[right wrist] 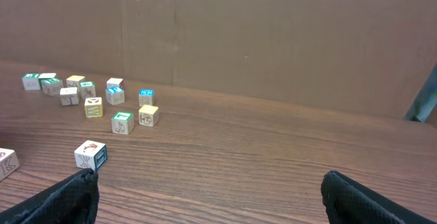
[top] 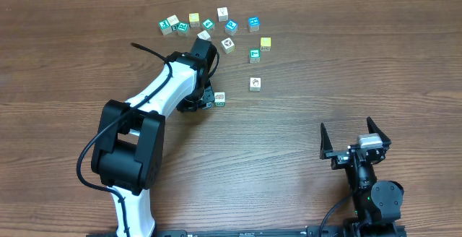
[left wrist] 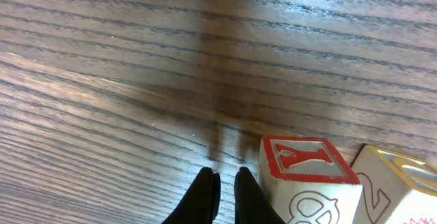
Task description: Form a horizontal line
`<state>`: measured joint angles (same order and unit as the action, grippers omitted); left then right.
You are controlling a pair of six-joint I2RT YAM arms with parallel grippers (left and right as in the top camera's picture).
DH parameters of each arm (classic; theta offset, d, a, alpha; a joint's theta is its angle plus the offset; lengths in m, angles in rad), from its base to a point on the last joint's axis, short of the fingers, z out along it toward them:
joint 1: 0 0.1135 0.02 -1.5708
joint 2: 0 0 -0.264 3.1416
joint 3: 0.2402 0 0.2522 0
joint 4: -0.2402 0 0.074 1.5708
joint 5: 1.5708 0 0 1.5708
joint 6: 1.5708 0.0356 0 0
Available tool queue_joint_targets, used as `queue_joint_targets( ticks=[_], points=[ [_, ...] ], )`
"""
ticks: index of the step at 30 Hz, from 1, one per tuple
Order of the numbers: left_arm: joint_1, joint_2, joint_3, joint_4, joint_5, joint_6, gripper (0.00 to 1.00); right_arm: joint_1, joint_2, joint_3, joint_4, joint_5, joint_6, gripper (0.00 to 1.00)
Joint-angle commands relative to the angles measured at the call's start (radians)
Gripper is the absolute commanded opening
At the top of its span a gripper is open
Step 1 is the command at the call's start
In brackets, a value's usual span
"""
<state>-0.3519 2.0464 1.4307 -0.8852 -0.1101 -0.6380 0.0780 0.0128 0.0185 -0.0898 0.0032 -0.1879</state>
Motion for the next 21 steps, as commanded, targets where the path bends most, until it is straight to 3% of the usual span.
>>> queue_joint_targets(
  ticks=[1,21],
  points=[
    [0.0,0.009,-0.007,0.004,-0.023,-0.02,0.08,-0.006,-0.01,-0.011,0.006,-0.005,-0.004,1.0],
    [0.0,0.009,-0.007,0.004,-0.023,-0.02,0.08,-0.006,-0.01,-0.011,0.006,-0.005,-0.004,1.0]
  ],
)
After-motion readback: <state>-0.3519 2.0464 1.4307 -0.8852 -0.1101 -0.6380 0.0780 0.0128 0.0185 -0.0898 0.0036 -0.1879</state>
